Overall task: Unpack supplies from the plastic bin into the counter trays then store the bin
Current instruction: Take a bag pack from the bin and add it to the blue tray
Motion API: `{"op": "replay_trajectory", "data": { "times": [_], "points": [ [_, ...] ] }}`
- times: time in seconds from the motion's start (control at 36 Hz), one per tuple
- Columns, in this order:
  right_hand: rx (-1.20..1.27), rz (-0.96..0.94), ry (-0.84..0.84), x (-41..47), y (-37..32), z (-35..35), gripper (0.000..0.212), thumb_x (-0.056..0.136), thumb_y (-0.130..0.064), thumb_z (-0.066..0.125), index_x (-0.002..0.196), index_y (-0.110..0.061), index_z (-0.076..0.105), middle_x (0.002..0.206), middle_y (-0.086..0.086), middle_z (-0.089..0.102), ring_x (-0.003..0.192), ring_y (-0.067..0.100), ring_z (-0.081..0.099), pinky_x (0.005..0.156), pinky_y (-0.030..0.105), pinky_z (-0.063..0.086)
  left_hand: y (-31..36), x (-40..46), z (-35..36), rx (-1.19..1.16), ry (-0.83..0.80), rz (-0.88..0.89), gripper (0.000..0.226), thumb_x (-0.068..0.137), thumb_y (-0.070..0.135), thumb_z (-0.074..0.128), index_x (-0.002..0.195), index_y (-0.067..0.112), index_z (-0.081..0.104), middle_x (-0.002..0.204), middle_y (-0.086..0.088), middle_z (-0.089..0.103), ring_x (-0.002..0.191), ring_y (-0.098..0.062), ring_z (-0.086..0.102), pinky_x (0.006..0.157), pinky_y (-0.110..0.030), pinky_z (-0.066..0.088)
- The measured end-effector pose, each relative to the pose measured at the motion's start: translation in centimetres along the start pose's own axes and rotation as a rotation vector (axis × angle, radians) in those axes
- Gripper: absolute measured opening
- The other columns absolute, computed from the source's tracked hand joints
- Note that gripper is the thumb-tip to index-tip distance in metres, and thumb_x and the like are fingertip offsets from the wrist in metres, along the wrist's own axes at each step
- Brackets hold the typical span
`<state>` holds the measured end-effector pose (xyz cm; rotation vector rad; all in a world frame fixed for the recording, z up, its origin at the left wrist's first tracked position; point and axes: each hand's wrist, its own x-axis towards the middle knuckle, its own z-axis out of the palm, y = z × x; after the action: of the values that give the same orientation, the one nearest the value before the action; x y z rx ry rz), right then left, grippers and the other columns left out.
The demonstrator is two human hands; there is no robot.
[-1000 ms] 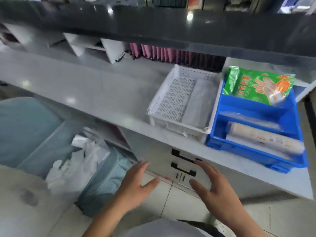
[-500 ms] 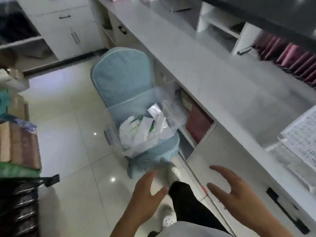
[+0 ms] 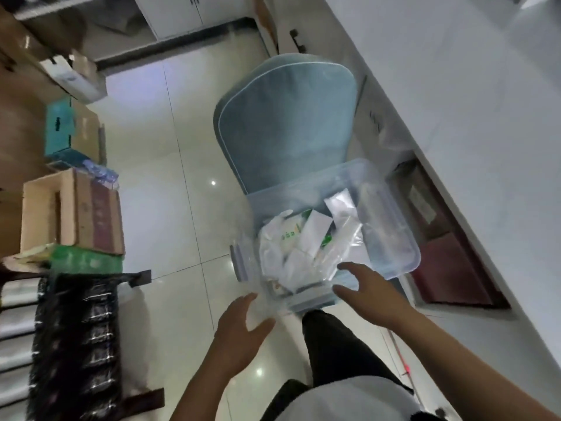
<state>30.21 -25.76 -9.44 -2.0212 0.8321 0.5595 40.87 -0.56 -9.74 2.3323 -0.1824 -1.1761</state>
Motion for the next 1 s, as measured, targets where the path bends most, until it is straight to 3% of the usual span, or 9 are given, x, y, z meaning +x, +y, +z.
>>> {"op": "replay_trajectory", "data": {
  "times": [0.17,0.33,0.44,0.58,0.64,0.69,0.78,0.89,1.0],
  "points": [
    [0.193,0.248,-0.045,11.2,1.5,0.1,0.051,0.087,-0.034,0.066,0.135,-0.021,0.053,0.138,0.007,0.055,0.118,0.02,0.055,0.086,0.027,0.038,3.1,9.7,-0.9,0.049,0.034,-0.049,0.063,0.092,0.031,0.066,0.148,0.017,0.041,0.153,-0.008,0.042,0.138,-0.023,0.041,0.114,-0.034,0.032],
    [0.501,0.574,0.003,19.3,4.8,1.4,0.048,0.087,-0.019,0.067,0.131,-0.006,0.053,0.117,0.009,0.055,0.097,0.025,0.05,0.084,0.035,0.041,4.5,16.1,2.1,0.03,-0.106,-0.09,0.066,0.093,0.03,0.063,0.152,0.02,0.036,0.156,-0.007,0.036,0.138,-0.021,0.039,0.105,-0.023,0.028],
    [0.646,0.755,0.099,23.4,6.9,3.0,0.048,0.088,-0.017,0.066,0.132,-0.007,0.049,0.113,0.01,0.052,0.1,0.029,0.051,0.09,0.044,0.048,4.3,20.4,4.1,0.141,-0.194,-0.134,0.073,0.091,0.034,0.061,0.154,0.022,0.028,0.163,-0.009,0.023,0.147,-0.028,0.027,0.119,-0.042,0.027],
    [0.828,0.835,0.217,27.2,9.1,5.3,0.041,0.085,-0.012,0.065,0.124,-0.006,0.054,0.102,0.016,0.057,0.086,0.028,0.054,0.094,0.049,0.053,3.7,25.8,5.5,0.212,-0.09,-0.121,0.073,0.091,0.031,0.061,0.155,0.017,0.027,0.164,-0.012,0.018,0.15,-0.03,0.019,0.118,-0.042,0.024],
    [0.876,0.852,0.27,28.3,10.0,6.3,0.048,0.086,-0.01,0.063,0.132,-0.009,0.051,0.095,0.01,0.054,0.082,0.025,0.052,0.097,0.053,0.05,3.4,27.6,5.9,0.228,-0.032,-0.107,0.074,0.09,0.029,0.063,0.154,0.015,0.028,0.162,-0.014,0.022,0.148,-0.032,0.021,0.118,-0.044,0.027],
    [0.938,0.871,0.315,29.1,10.7,7.1,0.058,0.088,-0.009,0.06,0.143,-0.016,0.042,0.104,0.006,0.051,0.082,0.021,0.051,0.098,0.046,0.048,3.1,29.2,6.1,0.244,0.022,-0.121,0.077,0.089,0.027,0.065,0.154,0.016,0.025,0.162,-0.015,0.02,0.148,-0.034,0.021,0.118,-0.046,0.028],
    [0.972,0.893,0.404,30.3,11.9,8.4,0.057,0.09,-0.007,0.057,0.143,-0.017,0.04,0.117,0.007,0.055,0.08,0.018,0.051,0.082,0.032,0.045,2.7,31.4,6.5,0.205,0.063,-0.172,0.082,0.091,0.022,0.064,0.157,0.016,0.015,0.165,-0.015,0.009,0.151,-0.033,0.013,0.119,-0.044,0.024],
    [1.049,0.941,0.538,31.4,12.8,9.4,0.042,0.088,-0.009,0.06,0.127,-0.019,0.05,0.08,-0.001,0.05,0.059,0.012,0.045,0.053,0.023,0.036,2.7,33.6,7.1,0.084,0.077,-0.215,0.083,0.09,0.013,0.066,0.155,0.015,0.013,0.16,-0.017,0.019,0.144,-0.038,0.027,0.115,-0.051,0.034],
    [1.006,0.915,0.519,32.0,13.2,9.8,0.039,0.081,-0.01,0.068,0.115,-0.018,0.054,0.085,0.008,0.058,0.063,0.021,0.049,0.058,0.028,0.043,3.1,34.4,7.5,0.033,0.12,-0.267,0.082,0.09,0.006,0.06,0.156,0.014,0.012,0.148,-0.022,0.033,0.131,-0.042,0.043,0.107,-0.053,0.042]
  ]
}}
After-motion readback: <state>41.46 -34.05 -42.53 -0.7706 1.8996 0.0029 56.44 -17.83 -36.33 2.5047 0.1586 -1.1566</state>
